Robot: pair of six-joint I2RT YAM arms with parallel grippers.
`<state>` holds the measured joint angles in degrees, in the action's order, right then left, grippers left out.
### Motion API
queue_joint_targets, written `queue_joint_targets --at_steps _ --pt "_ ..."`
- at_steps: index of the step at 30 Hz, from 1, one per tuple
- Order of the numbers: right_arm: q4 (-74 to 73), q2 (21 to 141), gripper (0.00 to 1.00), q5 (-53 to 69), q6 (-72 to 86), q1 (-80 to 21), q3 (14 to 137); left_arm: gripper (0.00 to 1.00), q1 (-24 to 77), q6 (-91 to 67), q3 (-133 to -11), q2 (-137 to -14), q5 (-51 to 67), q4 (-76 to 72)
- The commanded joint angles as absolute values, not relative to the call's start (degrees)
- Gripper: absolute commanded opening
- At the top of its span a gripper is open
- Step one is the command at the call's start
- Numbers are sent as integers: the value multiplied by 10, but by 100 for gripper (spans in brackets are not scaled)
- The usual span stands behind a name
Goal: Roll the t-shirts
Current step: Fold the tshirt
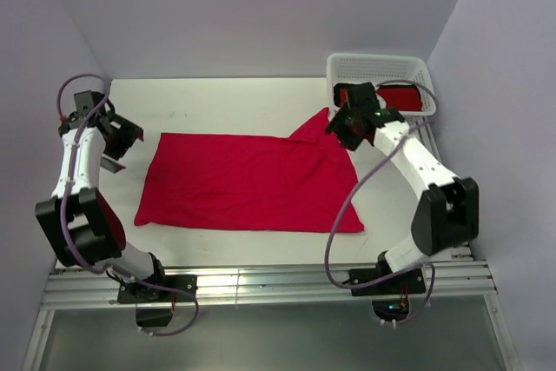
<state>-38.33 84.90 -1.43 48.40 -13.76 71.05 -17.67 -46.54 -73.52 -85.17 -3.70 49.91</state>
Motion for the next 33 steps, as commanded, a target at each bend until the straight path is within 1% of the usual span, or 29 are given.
queue_joint_targets --at_steps 1,3,4,6,11,17,22,26,31,33 --pt "-316 905 59 -71 491 -175 784 95 -164 -419 -783 -904 -4 401" --pt "-312 964 59 -83 489 -184 816 95 -164 -406 -795 -946 13 376" --pt "-322 984 58 -99 488 -187 853 94 -164 -404 -812 -962 18 371" --pt "-330 1035 58 -111 487 -196 882 92 -164 -402 -834 -1015 28 365" --pt "-337 1111 56 -136 491 -206 934 89 -163 -396 -898 -1113 57 352" --pt "-347 1158 56 -165 469 -207 969 89 -150 -366 -951 -1182 94 317" --pt "-335 1162 54 -165 451 -205 978 89 -142 -344 -969 -1208 119 281" --pt "-323 1154 54 -159 454 -204 970 72 -137 -345 -990 -1251 121 287" --pt "-330 1157 53 -150 458 -203 978 70 -114 -332 -1001 -1265 92 307" --pt "-324 1155 53 -147 460 -202 974 66 -103 -328 -992 -1259 81 304"
